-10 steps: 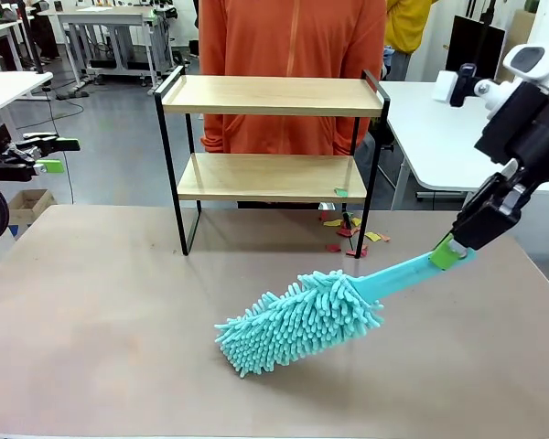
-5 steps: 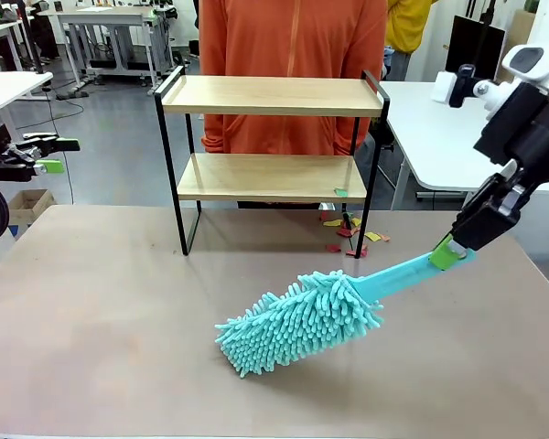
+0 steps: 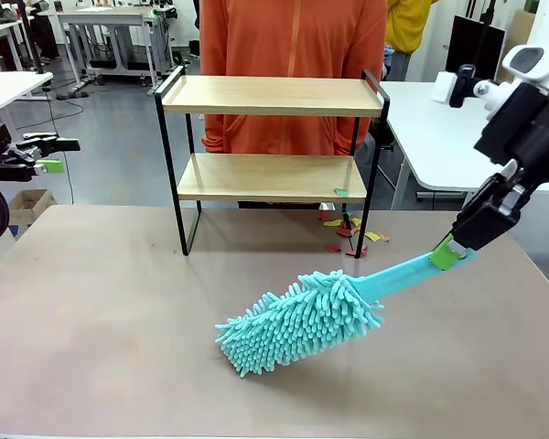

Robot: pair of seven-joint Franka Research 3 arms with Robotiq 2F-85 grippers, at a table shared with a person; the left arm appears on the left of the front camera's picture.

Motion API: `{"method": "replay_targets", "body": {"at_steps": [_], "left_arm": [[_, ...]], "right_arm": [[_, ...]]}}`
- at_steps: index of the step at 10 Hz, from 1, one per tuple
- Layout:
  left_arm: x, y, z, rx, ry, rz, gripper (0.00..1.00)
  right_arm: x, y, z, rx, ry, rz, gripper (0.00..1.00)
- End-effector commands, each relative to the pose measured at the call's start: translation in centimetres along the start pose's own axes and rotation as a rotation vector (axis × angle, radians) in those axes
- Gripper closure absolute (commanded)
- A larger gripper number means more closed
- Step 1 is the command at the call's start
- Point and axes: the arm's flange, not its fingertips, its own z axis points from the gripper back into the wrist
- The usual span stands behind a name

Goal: Clean the shelf.
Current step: Hand the Duster back to the human.

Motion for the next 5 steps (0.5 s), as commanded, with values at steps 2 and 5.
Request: {"method": "replay_targets", "body": {"at_steps": [2, 5], "left_arm": [[0.17, -0.23, -0.04, -0.003, -0.008, -0.016, 0.0], [0.17, -0.23, -0.04, -0.003, -0.008, -0.016, 0.0]], "right_arm": [[-0.05, -0.13, 0.4, 0.008, -0.001, 0.02, 0.86], [-0.05, -0.13, 0.4, 0.008, -0.001, 0.02, 0.86]]}}
